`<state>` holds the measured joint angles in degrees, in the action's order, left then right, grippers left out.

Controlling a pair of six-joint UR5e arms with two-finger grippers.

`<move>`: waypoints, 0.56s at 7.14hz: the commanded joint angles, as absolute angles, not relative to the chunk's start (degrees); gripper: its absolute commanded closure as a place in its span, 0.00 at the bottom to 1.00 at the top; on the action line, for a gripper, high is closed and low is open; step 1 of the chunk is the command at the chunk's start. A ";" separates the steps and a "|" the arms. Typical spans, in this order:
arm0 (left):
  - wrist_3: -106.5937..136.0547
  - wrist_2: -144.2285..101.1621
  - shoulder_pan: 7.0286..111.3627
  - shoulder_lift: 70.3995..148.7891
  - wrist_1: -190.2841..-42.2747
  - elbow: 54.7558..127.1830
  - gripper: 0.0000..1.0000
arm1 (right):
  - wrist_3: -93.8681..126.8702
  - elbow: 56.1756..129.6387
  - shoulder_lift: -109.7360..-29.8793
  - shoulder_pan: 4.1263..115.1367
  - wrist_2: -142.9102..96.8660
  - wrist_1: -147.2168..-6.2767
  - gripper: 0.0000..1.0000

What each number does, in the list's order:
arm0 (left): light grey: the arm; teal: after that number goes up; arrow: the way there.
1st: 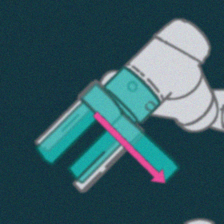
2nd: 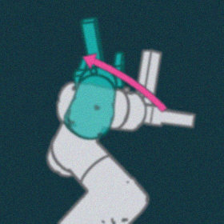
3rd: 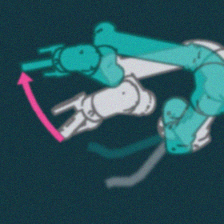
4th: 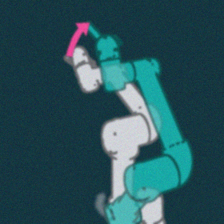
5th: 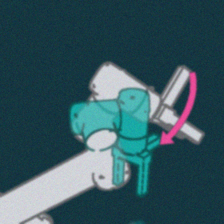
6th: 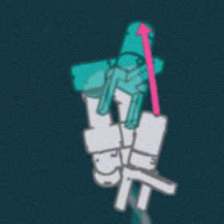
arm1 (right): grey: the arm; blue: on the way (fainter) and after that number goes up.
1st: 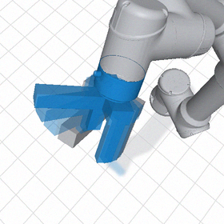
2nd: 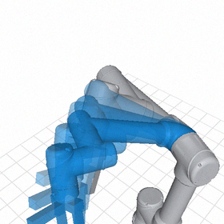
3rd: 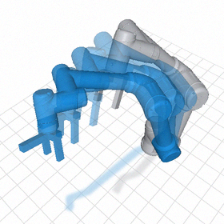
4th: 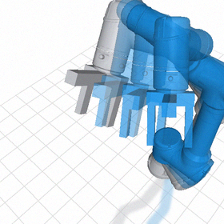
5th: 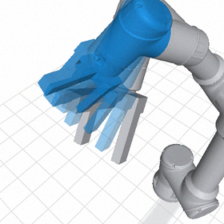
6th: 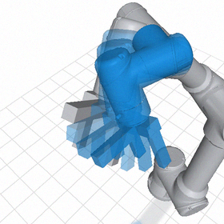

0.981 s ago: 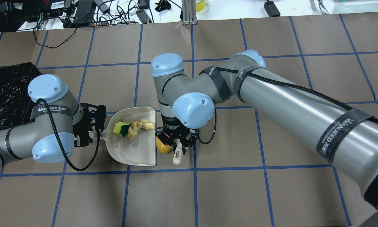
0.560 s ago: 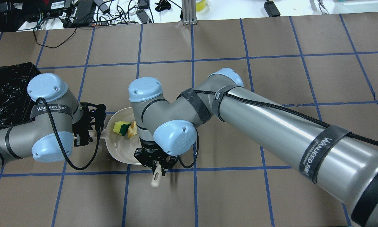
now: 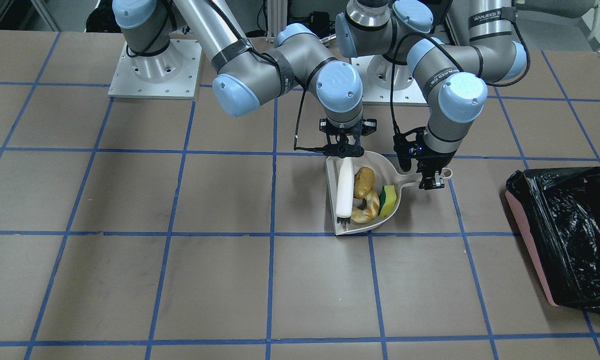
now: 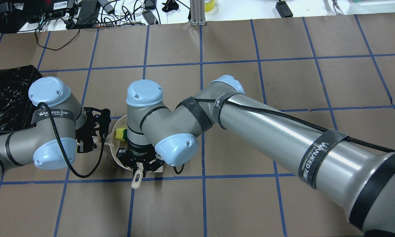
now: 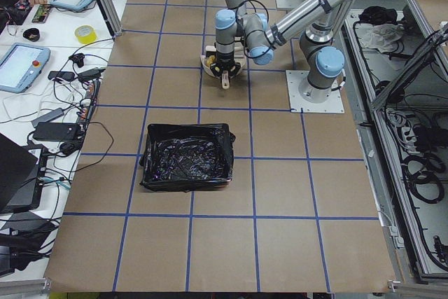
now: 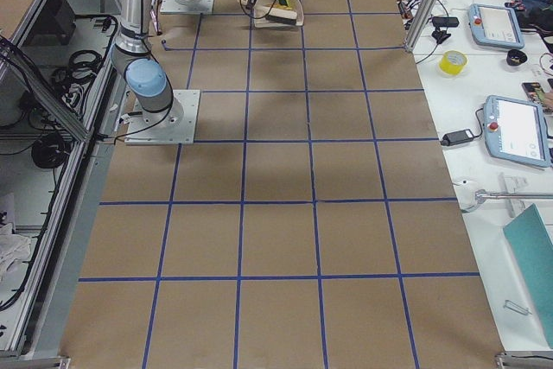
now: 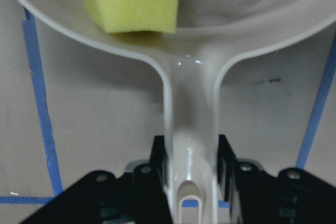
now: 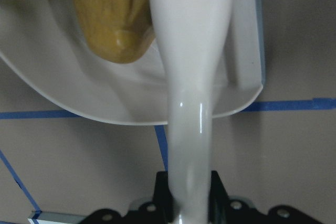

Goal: Sweep and dump trash into bin
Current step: 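Sweep the yellow potato into the dustpan with the right gripper's brush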

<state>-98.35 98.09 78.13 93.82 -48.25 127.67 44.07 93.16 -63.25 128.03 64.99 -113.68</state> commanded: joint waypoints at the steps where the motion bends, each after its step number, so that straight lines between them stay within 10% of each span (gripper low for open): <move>1: -98.35 98.09 78.13 93.78 -48.25 127.62 1.00 | 42.12 91.67 -63.54 126.48 67.04 -113.12 1.00; 4: -98.35 98.09 78.13 93.95 -48.25 127.71 1.00 | 33.96 90.18 -68.01 121.92 77.85 -100.22 1.00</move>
